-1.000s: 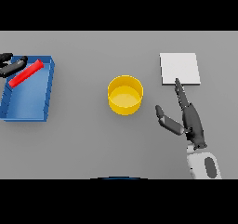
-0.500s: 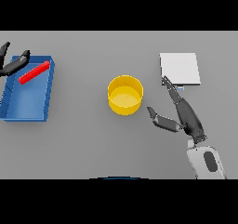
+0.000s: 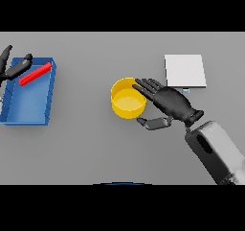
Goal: Pick up the red beaker and tilt it to pour out 1 green nut into yellow bowl. Pick up the yellow bowl and place it on the metallic measuring scale.
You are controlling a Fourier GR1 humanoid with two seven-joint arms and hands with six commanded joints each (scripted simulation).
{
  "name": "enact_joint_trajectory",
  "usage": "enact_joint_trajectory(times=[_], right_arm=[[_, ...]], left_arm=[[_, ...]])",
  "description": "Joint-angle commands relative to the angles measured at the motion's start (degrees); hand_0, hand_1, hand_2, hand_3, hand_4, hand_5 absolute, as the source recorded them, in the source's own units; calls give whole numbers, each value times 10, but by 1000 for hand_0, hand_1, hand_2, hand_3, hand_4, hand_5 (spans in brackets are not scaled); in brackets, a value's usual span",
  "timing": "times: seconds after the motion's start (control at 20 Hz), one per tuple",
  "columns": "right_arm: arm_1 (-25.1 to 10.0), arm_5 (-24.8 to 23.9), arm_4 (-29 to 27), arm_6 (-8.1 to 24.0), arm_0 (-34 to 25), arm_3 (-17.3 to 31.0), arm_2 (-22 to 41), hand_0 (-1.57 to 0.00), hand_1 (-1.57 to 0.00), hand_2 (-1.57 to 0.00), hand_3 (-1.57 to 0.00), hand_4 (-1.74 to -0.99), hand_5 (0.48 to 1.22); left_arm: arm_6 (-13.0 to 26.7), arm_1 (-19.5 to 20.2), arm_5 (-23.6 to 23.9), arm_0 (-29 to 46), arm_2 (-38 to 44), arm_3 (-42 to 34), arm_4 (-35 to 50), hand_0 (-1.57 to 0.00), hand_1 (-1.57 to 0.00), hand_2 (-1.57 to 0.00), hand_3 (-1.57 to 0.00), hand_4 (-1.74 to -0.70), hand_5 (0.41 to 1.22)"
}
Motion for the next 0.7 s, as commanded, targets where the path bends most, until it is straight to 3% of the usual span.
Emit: enact_joint_trajectory(times=[0.0,0.1,0.5,0.65], right_arm=[[-7,8,10,-8,-13,14,9,1,1,1,1,-1167,639],[-15,24,29,-22,-48,45,28,1,1,1,1,-1161,643],[7,76,65,-75,-145,165,95,1,1,1,1,-1161,658],[19,98,77,-68,-170,193,114,1,1,1,1,-1164,670]], left_arm=[[-2,1,0,0,1,1,0,-1,-1,-1,-1,-809,687],[-3,2,-1,4,1,-1,1,0,0,0,0,-805,691],[-1,3,-5,0,3,2,2,1,1,1,1,-808,696],[-4,11,-11,-5,6,9,0,1,1,1,1,-807,700]])
